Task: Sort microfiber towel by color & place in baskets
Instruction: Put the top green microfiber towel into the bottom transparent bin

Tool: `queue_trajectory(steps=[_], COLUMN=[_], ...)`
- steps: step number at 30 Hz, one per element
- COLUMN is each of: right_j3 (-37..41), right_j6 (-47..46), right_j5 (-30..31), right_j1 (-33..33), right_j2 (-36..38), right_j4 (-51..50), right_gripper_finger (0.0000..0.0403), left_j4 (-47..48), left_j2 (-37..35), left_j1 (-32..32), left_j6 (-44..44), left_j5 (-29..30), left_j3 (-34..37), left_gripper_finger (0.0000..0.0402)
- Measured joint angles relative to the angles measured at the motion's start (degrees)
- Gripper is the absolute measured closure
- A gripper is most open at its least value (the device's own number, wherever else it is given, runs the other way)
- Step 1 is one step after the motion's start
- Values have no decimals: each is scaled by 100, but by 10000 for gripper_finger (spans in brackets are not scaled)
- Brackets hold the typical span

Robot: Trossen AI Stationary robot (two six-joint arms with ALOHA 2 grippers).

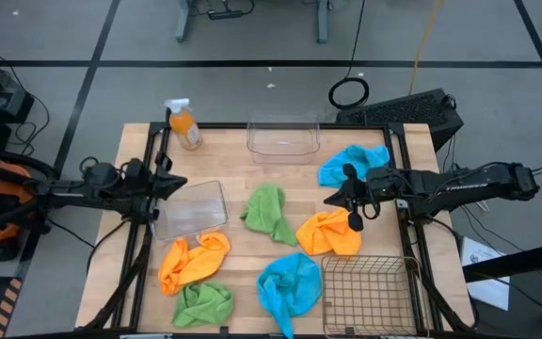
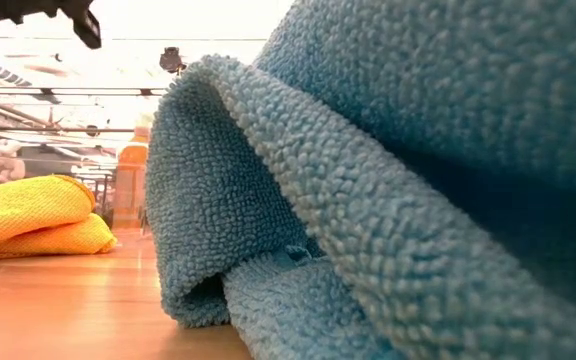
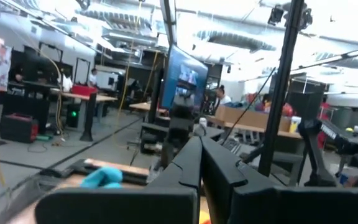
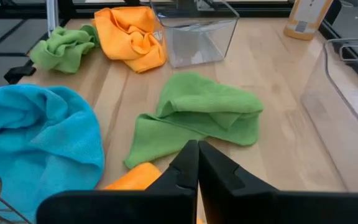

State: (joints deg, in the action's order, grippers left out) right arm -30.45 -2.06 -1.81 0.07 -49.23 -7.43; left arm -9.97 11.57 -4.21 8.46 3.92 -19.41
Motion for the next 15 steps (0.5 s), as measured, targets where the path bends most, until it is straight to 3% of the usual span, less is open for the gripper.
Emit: queue_trajectory(steps=[15], right_j3=[290], right_j6=[-25], right_j5=[24], right_j1=[429], right_j2=[2], right_j4=[466], right_gripper_finger=[403], left_j4=[115], left_j2=[3303], left_j1=[-4], left_j6=[-183], left_j5=[-68], left_j3=[-2383], left_gripper_finger=[391])
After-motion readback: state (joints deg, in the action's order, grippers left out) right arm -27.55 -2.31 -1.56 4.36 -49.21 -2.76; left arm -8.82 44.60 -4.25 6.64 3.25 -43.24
